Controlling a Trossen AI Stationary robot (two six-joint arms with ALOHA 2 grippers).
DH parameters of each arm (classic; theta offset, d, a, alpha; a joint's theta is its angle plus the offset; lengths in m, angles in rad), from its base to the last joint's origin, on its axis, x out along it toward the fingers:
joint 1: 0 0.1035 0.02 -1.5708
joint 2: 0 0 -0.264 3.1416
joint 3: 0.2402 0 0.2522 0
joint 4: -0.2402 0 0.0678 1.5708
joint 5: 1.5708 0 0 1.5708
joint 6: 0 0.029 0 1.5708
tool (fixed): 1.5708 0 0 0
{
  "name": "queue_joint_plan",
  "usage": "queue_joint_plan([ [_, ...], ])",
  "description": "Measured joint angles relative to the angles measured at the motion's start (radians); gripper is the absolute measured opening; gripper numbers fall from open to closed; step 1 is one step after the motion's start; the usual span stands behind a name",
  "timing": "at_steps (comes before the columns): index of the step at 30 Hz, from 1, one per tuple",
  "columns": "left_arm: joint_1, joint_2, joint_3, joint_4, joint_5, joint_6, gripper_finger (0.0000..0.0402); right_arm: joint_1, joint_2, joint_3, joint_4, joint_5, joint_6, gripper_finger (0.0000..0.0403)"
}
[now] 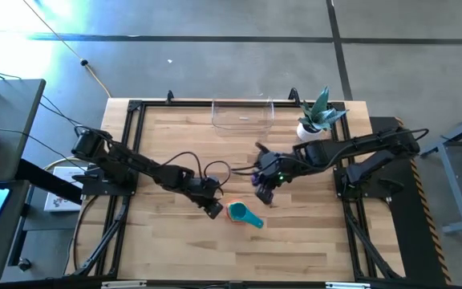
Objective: Nest measuring cups in basket
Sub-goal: Stack the violet measuring cup on top of the light blue measuring cup
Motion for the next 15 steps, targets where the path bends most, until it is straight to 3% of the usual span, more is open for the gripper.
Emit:
queue_joint_plan([
  [15,0.004,-0.205,0.0,-0.272,-0.049,0.018,0.0062,0.073,0.231,0.005,0.213,-0.131,-0.217,0.0],
])
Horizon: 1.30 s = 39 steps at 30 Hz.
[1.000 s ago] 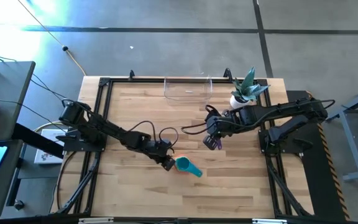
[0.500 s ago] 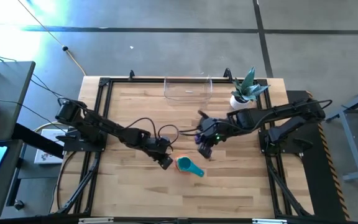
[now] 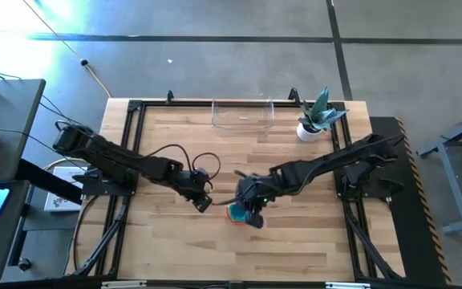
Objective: Nest measuring cups in basket
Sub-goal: Stack the violet measuring cup on top of the light blue measuring cup
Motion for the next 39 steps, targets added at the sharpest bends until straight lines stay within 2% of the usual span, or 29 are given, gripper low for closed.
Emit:
queue_joint_plan([
  [5,0.0,-0.036,-0.002,-0.072,-0.001,-0.031,0.0062,0.013,0.06,0.058,0.006,-0.019,-0.098,0.0],
  [10,0.011,-0.035,-0.002,-0.068,-0.009,-0.074,0.0062,0.007,0.116,0.118,-0.058,-0.044,-0.172,0.0],
  [19,0.022,-0.034,-0.001,-0.056,-0.05,-0.088,0.0062,0.004,0.173,0.135,-0.139,-0.079,-0.202,0.0],
  [31,0.022,-0.034,-0.001,-0.058,-0.051,-0.094,0.0062,0.001,0.195,0.136,-0.129,-0.084,-0.229,0.0001],
  [39,0.021,-0.034,-0.001,-0.058,-0.051,-0.079,0.0062,-0.003,0.195,0.136,-0.129,-0.071,-0.239,0.0037],
])
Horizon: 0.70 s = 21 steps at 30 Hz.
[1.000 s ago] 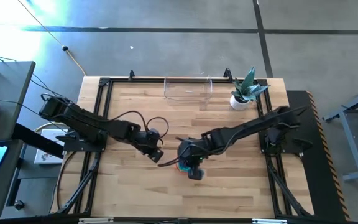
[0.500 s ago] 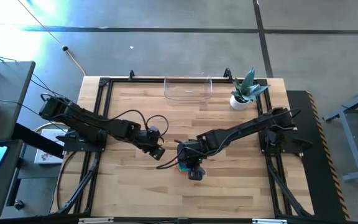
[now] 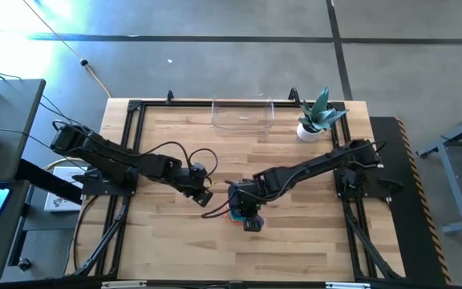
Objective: Nest measuring cups in basket
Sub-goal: Stack the violet measuring cup on top of the light blue measuring cup
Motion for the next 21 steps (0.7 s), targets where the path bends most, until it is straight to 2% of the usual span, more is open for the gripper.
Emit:
queue_joint_plan([
  [7,0.0,0.0,0.0,0.0,0.0,0.011,0.0062,0.0,0.0,0.0,0.002,-0.002,-0.006,0.0066],
  [15,0.0,0.0,0.0,0.0,0.003,0.011,0.0062,-0.01,0.0,0.044,-0.024,-0.001,0.065,0.0071],
  [18,0.0,0.0,0.0,0.0,0.004,0.011,0.0062,-0.016,0.0,0.092,-0.091,0.061,0.112,0.0071],
  [21,0.0,0.0,0.0,0.0,0.005,0.023,0.0062,-0.025,0.0,0.138,-0.216,0.19,0.155,0.0071],
])
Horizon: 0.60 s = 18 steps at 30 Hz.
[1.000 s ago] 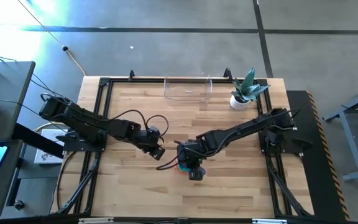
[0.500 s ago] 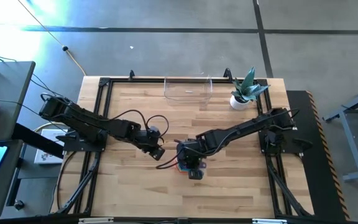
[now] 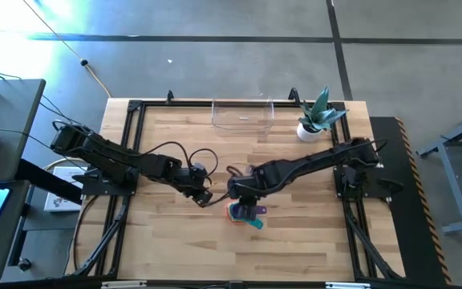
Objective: Nest measuring cups in basket
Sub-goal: Stack the violet measuring cup on top of the light blue measuring cup
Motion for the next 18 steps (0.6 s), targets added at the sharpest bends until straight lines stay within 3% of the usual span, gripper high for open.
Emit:
queue_joint_plan([
  [4,0.0,0.0,0.0,0.0,0.0,0.007,0.0062,-0.033,-0.001,-0.001,-0.12,0.053,0.05,0.0071],
  [12,-0.008,0.0,0.0,-0.001,0.0,0.022,0.0062,-0.066,-0.001,-0.149,-0.091,-0.075,0.142,0.0071],
  [18,-0.01,0.0,0.0,-0.001,0.0,0.025,0.0062,-0.051,0.0,-0.162,-0.078,-0.121,0.175,0.0071],
])
